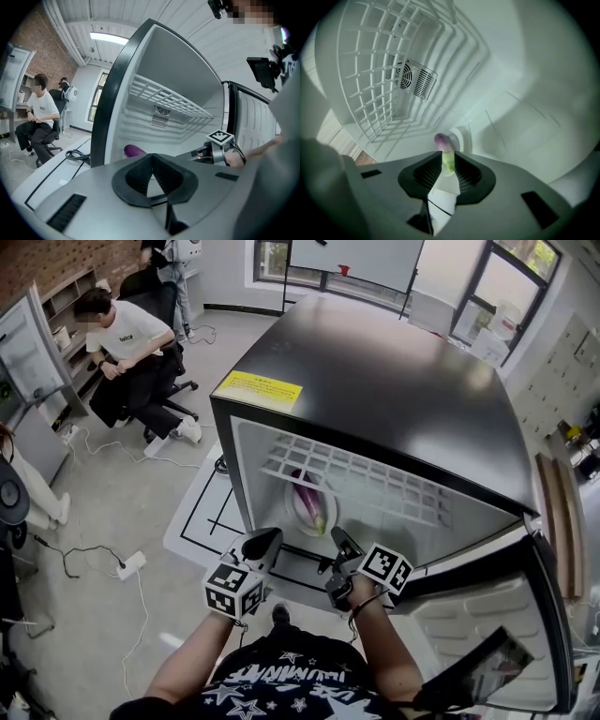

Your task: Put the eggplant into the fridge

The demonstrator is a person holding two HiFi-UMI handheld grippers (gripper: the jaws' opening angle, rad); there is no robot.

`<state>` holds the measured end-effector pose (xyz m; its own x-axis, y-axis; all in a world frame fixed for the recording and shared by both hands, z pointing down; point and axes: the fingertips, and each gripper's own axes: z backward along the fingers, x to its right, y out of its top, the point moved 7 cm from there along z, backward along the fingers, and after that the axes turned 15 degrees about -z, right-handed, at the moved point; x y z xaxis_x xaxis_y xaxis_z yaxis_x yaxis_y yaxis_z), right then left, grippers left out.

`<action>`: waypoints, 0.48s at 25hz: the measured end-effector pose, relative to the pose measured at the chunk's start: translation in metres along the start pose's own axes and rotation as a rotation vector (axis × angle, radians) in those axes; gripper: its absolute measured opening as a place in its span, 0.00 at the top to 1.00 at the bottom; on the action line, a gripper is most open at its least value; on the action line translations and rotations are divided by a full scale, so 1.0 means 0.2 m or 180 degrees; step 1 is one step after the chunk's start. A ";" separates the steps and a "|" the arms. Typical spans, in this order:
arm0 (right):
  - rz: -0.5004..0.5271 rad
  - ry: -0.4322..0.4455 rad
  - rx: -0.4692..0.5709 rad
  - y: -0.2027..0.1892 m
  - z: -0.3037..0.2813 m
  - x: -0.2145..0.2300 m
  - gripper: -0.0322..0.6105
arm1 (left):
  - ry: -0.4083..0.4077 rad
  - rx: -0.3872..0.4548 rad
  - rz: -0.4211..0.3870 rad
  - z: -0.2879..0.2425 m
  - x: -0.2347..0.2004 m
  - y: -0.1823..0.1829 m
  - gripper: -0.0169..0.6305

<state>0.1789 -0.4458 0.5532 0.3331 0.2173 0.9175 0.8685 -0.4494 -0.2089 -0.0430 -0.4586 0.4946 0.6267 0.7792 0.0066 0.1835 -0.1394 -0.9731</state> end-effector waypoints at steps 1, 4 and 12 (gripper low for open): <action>-0.0005 0.0040 0.0011 -0.02 0.01 -0.01 0.82 | -0.0002 0.0000 -0.0003 0.02 0.01 0.00 0.96; 0.0011 0.0138 0.0040 -0.07 0.07 -0.03 0.82 | -0.0008 0.0005 -0.0030 0.09 0.03 -0.01 0.96; 0.0058 0.0317 0.0122 -0.28 0.33 -0.09 0.82 | -0.0003 0.0022 0.0004 0.32 0.13 -0.03 0.96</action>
<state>0.1480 -0.3670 0.5271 0.3126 0.1214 0.9421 0.8766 -0.4188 -0.2370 -0.0759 -0.3992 0.4867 0.6263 0.7795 0.0052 0.1774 -0.1361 -0.9747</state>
